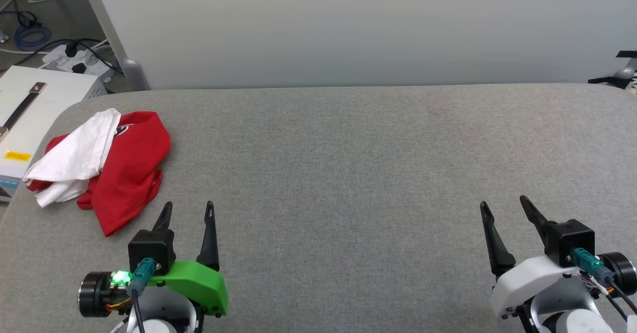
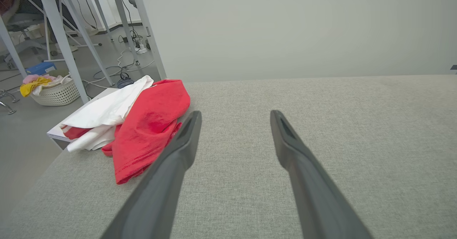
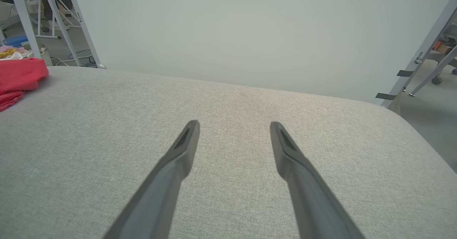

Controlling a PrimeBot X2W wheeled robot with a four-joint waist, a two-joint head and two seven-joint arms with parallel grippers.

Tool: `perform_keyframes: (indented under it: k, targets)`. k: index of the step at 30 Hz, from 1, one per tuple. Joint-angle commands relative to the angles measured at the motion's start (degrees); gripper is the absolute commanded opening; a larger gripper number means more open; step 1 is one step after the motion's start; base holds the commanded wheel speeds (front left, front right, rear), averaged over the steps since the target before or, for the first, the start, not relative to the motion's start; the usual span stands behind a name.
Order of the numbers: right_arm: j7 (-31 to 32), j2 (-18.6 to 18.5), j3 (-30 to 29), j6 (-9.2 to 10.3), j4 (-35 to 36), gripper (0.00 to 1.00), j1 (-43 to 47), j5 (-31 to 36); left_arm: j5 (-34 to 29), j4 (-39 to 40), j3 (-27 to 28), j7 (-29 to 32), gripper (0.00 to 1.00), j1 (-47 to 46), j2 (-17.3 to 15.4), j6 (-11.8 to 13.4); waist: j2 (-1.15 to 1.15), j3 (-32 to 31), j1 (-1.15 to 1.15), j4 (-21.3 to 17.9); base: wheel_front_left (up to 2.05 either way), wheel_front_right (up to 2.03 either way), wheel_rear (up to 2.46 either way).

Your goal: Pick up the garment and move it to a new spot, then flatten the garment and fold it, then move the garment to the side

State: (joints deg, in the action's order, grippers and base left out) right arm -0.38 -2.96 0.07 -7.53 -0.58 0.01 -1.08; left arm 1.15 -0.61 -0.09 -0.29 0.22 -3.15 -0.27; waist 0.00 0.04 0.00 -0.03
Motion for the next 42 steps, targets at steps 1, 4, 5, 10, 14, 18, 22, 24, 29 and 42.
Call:
perform_keyframes:
  k: [1, 4, 5, 10, 14, 18, 22, 24, 29, 42]
  targets:
    - [-0.7, 0.0, -0.2, 0.00, -0.4, 1.00, 0.0, -0.5, 0.5, -0.3, -0.1, -0.6, 1.00, 0.0, 0.0, -0.1, 0.00, 0.0, 0.00, 0.0, 0.00, 0.00, 0.00]
    - [-1.1, 0.0, -0.3, 0.00, -0.6, 1.00, 0.0, -0.9, 0.9, -0.6, -0.1, -1.0, 1.00, 0.0, 0.0, -0.2, 0.00, 0.0, 0.00, 0.0, 0.00, 0.00, 0.00]
    - [-1.2, 0.0, -0.3, 0.00, -0.6, 1.00, 0.0, -1.0, 1.0, -0.7, -0.1, -1.1, 1.00, 0.0, 0.0, -0.2, 0.00, 0.0, 0.00, 0.0, 0.00, 0.00, 0.00]
    - [-1.8, 0.0, -0.2, 0.01, -0.9, 1.00, -0.1, -1.8, 1.7, -1.2, -0.2, -1.7, 1.00, 0.1, 0.0, -0.3, 0.00, 0.1, 0.00, 0.0, 0.00, 0.00, 0.00]
    - [-2.3, 0.0, -0.2, 0.01, -1.1, 1.00, -0.1, -2.6, 2.2, -1.6, -0.3, -2.2, 1.00, 0.1, 0.0, -0.4, 0.00, 0.1, 0.00, 0.0, 0.00, 0.00, 0.00]
    - [-2.7, 0.0, -0.2, 0.01, -1.2, 1.00, -0.1, -3.1, 2.8, -1.9, -0.3, -2.7, 1.00, 0.1, 0.1, -0.5, 0.00, 0.1, 0.00, 0.1, 0.00, 0.00, 0.00]
    - [-3.2, 0.0, -0.1, 0.01, -1.3, 1.00, 0.0, -3.7, 3.3, -2.2, -0.3, -3.1, 1.00, 0.1, 0.1, -0.7, 0.00, 0.0, 0.00, 0.1, 0.00, 0.00, 0.00]
    - [-3.4, 0.0, 0.0, 0.01, -1.4, 1.00, 0.0, -4.0, 3.5, -2.4, -0.4, -3.4, 1.00, 0.1, 0.1, -0.7, 0.00, 0.0, 0.00, 0.1, 0.00, 0.00, 0.00]
    - [-4.0, 0.0, 0.1, 0.01, -1.5, 1.00, 0.0, -4.7, 4.2, -2.7, -0.4, -4.0, 1.00, 0.2, 0.1, -0.9, 0.00, 0.0, 0.00, 0.1, 0.00, 0.00, 0.00]
    - [-5.5, 0.0, 0.3, 0.02, -2.2, 1.00, 0.1, -6.2, 5.8, -3.6, -0.6, -5.5, 1.00, 0.3, 0.1, -1.1, 0.00, 0.0, 0.00, 0.2, 0.00, 0.00, 0.00]
